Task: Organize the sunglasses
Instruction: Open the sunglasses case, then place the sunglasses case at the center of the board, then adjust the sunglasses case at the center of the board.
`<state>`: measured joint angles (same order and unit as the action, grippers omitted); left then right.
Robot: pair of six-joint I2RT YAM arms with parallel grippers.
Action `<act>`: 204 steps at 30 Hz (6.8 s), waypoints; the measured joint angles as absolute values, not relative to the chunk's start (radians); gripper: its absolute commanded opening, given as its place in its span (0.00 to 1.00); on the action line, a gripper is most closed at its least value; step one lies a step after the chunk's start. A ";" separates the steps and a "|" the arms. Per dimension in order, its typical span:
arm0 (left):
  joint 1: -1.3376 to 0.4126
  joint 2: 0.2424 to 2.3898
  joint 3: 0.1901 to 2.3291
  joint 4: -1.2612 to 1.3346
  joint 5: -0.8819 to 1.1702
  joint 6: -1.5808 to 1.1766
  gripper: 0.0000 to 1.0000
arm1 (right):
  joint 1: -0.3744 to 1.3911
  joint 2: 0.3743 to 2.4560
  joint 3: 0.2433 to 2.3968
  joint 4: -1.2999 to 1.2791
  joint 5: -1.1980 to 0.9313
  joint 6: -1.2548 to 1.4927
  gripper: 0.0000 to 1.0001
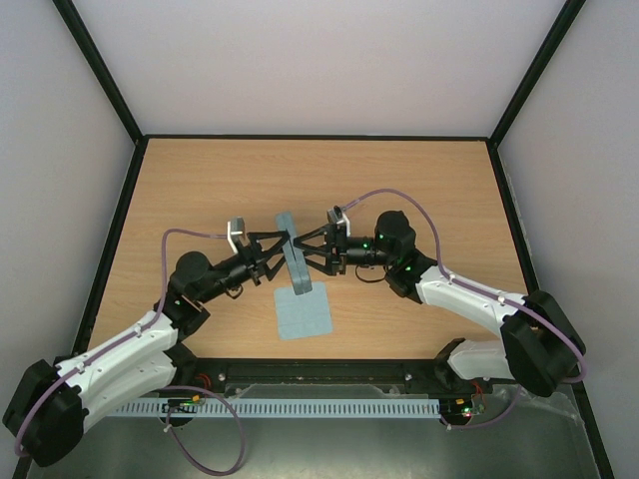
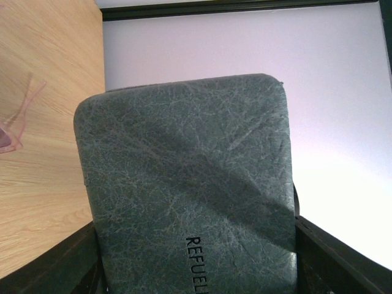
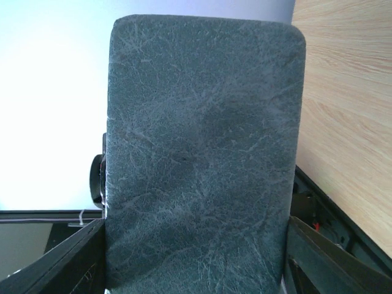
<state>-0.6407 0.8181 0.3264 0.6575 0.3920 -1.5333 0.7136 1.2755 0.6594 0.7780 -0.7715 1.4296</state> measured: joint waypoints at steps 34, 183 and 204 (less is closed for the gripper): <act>-0.640 0.926 0.517 0.045 0.334 -1.211 0.85 | 0.773 1.293 0.930 -0.167 -0.411 0.838 0.42; -0.333 1.190 0.418 0.628 0.177 -1.345 0.99 | 0.619 2.195 1.542 -0.077 -0.717 0.637 0.97; 0.165 0.825 0.940 -0.099 0.644 -1.110 0.99 | 1.120 1.843 1.525 -0.213 -0.310 0.574 0.48</act>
